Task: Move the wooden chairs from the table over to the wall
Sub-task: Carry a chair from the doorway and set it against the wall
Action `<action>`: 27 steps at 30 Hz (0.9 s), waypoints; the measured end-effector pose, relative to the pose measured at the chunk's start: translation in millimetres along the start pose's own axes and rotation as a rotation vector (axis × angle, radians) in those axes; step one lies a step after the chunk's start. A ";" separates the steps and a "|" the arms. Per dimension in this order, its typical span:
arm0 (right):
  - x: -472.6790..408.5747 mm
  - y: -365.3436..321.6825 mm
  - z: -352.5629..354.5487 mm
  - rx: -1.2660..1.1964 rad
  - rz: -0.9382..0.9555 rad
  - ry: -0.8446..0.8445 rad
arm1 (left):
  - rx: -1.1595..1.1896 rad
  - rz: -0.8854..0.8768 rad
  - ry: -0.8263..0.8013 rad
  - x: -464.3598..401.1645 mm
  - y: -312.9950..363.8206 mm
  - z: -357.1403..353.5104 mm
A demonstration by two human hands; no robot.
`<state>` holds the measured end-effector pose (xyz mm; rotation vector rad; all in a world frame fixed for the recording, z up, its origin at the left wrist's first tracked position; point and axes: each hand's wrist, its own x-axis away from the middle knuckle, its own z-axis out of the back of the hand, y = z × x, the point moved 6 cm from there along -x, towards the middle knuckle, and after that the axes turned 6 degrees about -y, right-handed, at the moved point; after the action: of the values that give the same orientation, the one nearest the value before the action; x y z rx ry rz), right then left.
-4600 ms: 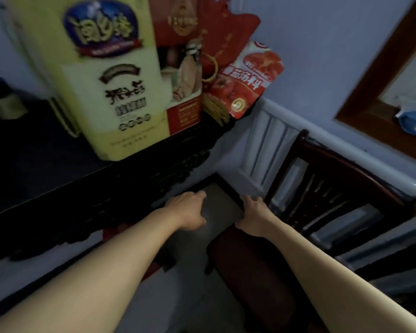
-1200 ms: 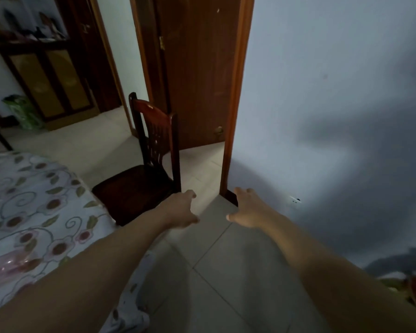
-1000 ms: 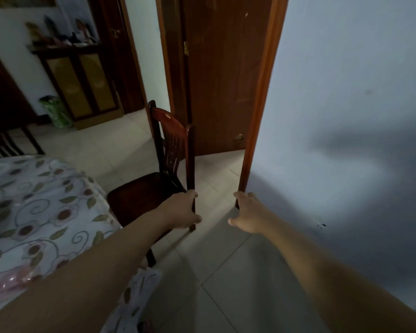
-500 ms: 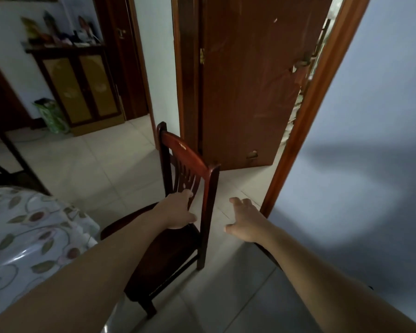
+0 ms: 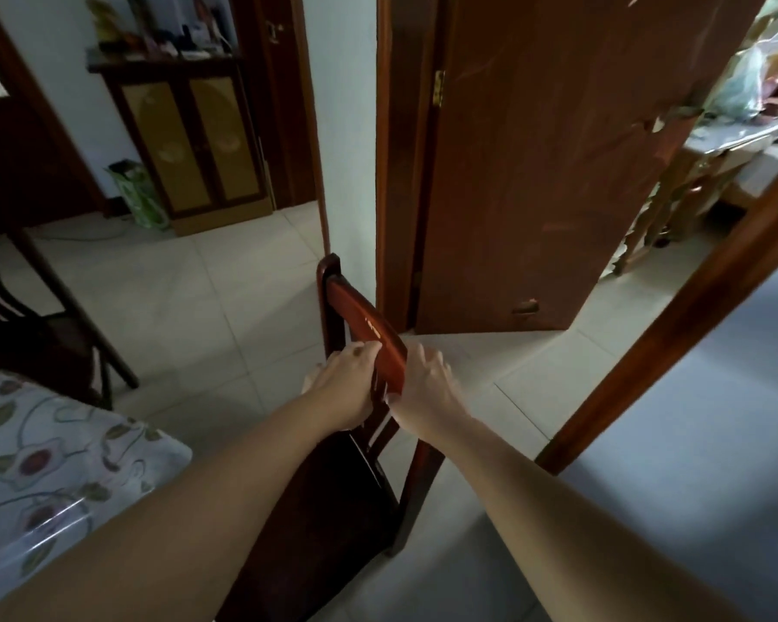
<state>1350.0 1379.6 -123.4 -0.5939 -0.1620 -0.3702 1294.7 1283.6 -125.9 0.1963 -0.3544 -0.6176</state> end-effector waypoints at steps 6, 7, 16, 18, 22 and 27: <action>-73.4 15.3 -17.6 0.025 -0.115 -0.200 | -0.216 0.000 0.064 -77.1 -1.7 -2.5; -81.4 17.2 -21.8 0.007 -0.119 -0.219 | -0.267 -0.021 0.074 -86.1 -1.0 -5.9; -122.4 34.8 -41.5 -0.182 -0.215 -0.252 | -0.547 -0.174 0.119 -132.9 -5.3 -3.9; -121.0 33.7 -44.8 -0.216 -0.245 -0.275 | -0.616 -0.233 0.122 -131.4 -2.8 -3.6; -110.4 29.0 -48.5 -0.281 -0.260 -0.284 | -0.682 -0.335 0.150 -118.0 1.2 -0.8; -67.5 16.1 -49.2 -0.292 -0.216 -0.256 | -0.724 -0.438 0.133 -82.6 6.6 2.5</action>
<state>1296.1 1383.5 -189.0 -0.9155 -0.4247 -0.5316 1234.7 1337.9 -143.6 -0.3899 0.0612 -1.1185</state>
